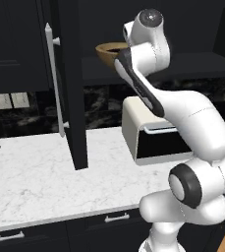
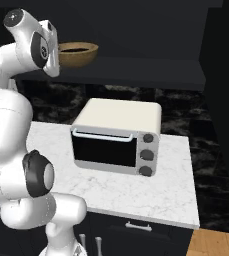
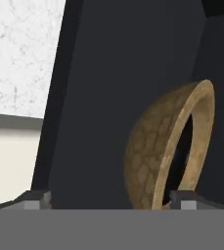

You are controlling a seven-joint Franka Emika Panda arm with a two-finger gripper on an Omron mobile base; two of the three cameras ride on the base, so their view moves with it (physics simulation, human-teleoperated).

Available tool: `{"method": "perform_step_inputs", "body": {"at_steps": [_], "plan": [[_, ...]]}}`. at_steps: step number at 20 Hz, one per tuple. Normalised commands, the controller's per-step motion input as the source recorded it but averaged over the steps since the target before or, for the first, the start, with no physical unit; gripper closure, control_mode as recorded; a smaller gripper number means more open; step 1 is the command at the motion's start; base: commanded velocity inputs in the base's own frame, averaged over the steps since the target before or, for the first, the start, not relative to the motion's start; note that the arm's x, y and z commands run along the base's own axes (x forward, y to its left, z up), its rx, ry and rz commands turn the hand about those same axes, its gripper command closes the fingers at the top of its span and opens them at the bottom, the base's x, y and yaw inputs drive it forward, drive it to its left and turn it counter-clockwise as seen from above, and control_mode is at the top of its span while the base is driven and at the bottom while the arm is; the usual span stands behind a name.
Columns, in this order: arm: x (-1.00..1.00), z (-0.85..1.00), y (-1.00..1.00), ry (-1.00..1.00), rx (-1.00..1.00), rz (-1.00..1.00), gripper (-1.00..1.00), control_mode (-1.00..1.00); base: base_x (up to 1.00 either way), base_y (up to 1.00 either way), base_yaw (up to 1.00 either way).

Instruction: Pick up the bowls on the counter and stack them on top of one another in the open cabinet. Place the smaller bowl on top of the larger bowl.

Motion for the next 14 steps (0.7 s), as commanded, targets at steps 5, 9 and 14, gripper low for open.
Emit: {"method": "perform_step_inputs", "body": {"at_steps": [5,9,14], "plan": [[-1.0,-0.69,0.0,-0.04,0.0,0.0,-1.0,-1.0,0.0,0.0,0.0],[-1.0,-1.0,0.0,0.11,0.0,0.0,-1.0,-1.0,0.0,0.0,0.0],[-1.0,-1.0,0.0,0.26,0.0,0.0,-1.0,-1.0,0.0,0.0,0.0]]}}
